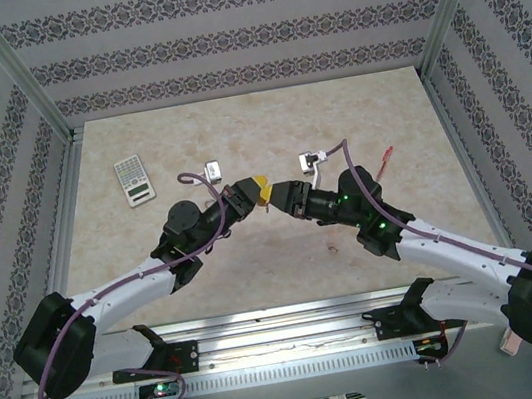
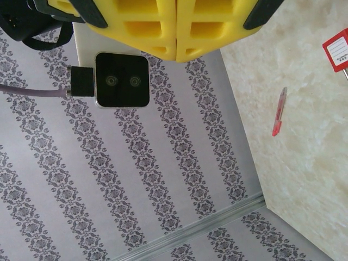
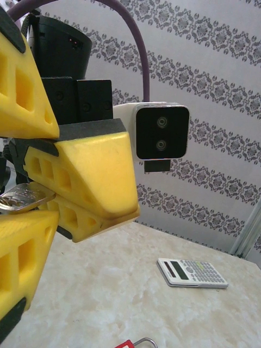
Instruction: Unlock with the key
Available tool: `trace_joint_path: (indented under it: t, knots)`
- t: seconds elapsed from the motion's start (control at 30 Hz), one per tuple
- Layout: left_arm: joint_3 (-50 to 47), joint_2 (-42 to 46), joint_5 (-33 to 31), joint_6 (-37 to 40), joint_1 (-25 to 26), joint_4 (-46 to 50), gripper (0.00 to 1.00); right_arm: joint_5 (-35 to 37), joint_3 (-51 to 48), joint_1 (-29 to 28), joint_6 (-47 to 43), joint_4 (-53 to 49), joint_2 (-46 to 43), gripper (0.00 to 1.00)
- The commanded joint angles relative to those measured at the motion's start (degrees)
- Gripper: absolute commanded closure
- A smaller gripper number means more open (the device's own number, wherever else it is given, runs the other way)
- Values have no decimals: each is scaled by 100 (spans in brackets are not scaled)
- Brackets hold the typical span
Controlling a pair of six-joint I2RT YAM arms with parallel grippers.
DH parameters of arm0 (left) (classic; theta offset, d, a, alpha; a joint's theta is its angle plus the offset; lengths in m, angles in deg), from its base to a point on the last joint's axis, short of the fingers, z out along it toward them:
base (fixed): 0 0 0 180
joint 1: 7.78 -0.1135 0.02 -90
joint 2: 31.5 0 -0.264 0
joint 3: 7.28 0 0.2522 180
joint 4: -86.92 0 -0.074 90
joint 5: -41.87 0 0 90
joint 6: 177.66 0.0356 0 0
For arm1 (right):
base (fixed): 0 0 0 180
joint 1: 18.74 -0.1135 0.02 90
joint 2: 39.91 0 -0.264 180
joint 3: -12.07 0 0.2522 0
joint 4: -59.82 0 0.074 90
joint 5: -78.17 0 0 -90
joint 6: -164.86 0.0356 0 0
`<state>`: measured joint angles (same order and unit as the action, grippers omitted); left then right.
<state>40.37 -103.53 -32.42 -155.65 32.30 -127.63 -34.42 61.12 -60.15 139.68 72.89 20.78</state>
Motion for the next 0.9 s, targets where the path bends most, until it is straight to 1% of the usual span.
trace_joint_path:
  t: [0.0, 0.23, 0.37, 0.53, 0.7, 0.87]
  knots:
    - [42, 104, -343, -87, 18, -799, 100, -172, -119, -122, 22, 15, -63, 61]
    - [-39, 262, -399, -111, 17, -799, 100, -91, -189, -116, -59, -223, -156, 59]
    - [72, 413, -334, -14, 26, -506, 100, -26, -283, -104, -39, -152, -233, 58]
    - [-36, 264, -313, -119, 42, -716, 100, -132, -189, -113, -37, 83, -162, 57]
    - [-88, 90, -307, -203, 72, -935, 100, -217, -88, -132, -51, 103, -85, 57]
    - [-35, 34, -281, -119, 106, -796, 100, -254, -110, -156, -31, 219, -83, 57]
